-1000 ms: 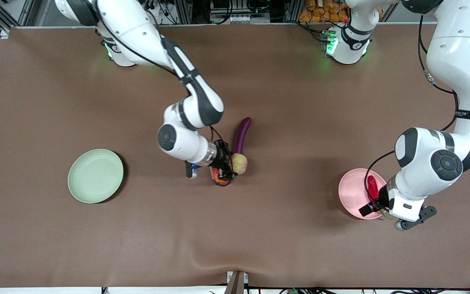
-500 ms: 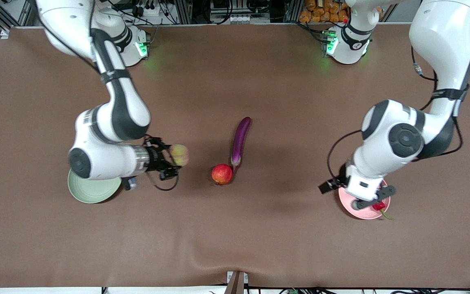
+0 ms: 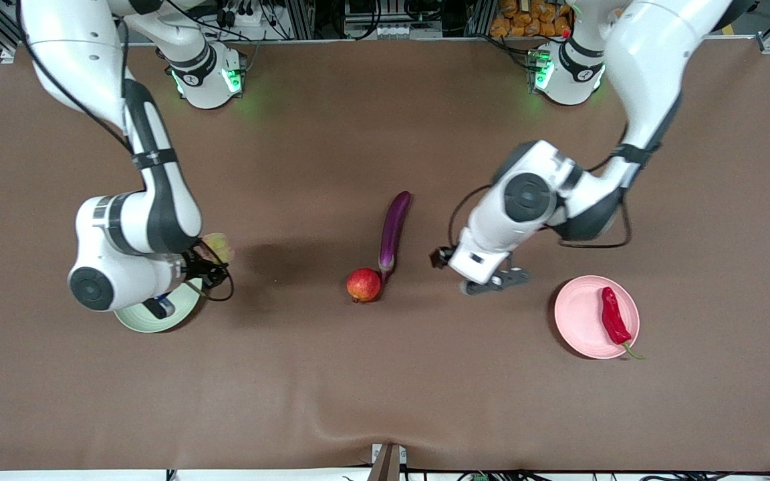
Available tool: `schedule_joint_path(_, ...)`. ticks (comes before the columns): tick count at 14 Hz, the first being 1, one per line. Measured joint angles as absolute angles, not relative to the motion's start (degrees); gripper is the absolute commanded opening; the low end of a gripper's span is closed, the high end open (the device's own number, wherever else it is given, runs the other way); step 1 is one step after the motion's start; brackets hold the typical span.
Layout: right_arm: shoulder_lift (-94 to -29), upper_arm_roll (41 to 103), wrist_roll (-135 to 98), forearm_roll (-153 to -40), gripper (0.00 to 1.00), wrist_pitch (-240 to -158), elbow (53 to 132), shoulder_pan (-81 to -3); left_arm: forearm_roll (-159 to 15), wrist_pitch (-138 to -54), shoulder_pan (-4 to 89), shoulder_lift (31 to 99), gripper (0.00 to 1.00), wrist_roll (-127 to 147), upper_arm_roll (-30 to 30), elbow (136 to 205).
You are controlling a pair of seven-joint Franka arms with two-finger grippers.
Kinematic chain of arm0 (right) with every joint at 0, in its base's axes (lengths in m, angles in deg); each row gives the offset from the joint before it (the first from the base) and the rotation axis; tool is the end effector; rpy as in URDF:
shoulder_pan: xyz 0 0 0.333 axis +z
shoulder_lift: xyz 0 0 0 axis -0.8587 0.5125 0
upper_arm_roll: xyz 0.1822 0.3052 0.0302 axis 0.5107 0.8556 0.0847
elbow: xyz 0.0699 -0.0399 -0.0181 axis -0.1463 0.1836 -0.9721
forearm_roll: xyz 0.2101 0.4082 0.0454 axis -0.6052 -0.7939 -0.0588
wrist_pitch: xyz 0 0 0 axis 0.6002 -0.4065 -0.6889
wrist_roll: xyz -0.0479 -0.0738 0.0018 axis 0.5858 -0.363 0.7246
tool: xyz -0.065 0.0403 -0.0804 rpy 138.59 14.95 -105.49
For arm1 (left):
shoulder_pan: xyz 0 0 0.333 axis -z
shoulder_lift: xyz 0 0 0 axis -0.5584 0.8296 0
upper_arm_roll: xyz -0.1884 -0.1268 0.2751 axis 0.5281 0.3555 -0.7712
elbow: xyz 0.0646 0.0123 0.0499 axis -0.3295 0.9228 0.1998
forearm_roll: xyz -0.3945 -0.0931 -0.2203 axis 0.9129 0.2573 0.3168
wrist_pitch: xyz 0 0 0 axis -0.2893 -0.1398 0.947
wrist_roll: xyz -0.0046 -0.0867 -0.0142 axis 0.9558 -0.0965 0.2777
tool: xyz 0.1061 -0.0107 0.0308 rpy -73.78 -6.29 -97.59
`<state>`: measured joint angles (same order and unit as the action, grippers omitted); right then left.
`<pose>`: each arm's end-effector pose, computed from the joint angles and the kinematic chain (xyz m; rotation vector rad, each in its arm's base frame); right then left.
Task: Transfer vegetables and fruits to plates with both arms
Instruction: 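Release the peach on the green plate while the left gripper reaches the eggplant, then grasp the eggplant with the left gripper while the right gripper reaches the apple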
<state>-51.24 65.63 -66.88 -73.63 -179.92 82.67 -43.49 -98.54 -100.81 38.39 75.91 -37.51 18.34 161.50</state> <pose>0.7169 0.0927 0.2718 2.7704 -1.1079 -0.7048 0.6363 -0.4384 0.3192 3.0371 0.2516 -0.0734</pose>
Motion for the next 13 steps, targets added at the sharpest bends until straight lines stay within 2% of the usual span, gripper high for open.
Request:
schedule_joint_path(4, -51.16, 65.63, -51.69, -72.37, 0.39, -183.68, 84.81, -51.08, -103.27, -100.97, 45.69, 79.16, 1.0, -39.91, 18.22, 161.61)
schedule_joint_path(8, -49.87, 65.66, -41.53, -71.5, 0.4, -188.75, 86.22, -55.25, -109.52, -103.09, 50.97, 83.04, 1.0, -41.11, 17.92, 161.74)
schedule_joint_path(10, -49.01, 65.67, -38.44, -71.33, 0.46, -191.09, 86.29, -56.16, -111.27, -104.19, 53.23, 85.37, 1.0, -41.12, 17.67, 161.82)
schedule_joint_path(11, -48.46, 65.67, -36.74, -71.24, 0.53, -192.3, 86.3, -56.72, -111.84, -104.42, 54.28, 86.36, 1.0, -41.15, 17.24, 161.82)
schedule_joint_path(12, -47.98, 65.66, -35.27, -71.2, 0.71, -193.03, 86.3, -57.32, -112.15, -104.63, 55.09, 87.24, 0.97, -41.15, 16.85, 161.82)
schedule_joint_path(13, -47.68, 65.67, -34.31, -71.19, 0.98, -193.25, 86.3, -57.79, -112.42, -104.82, 55.63, 87.88, 0.88, -41.14, 16.54, 161.83)
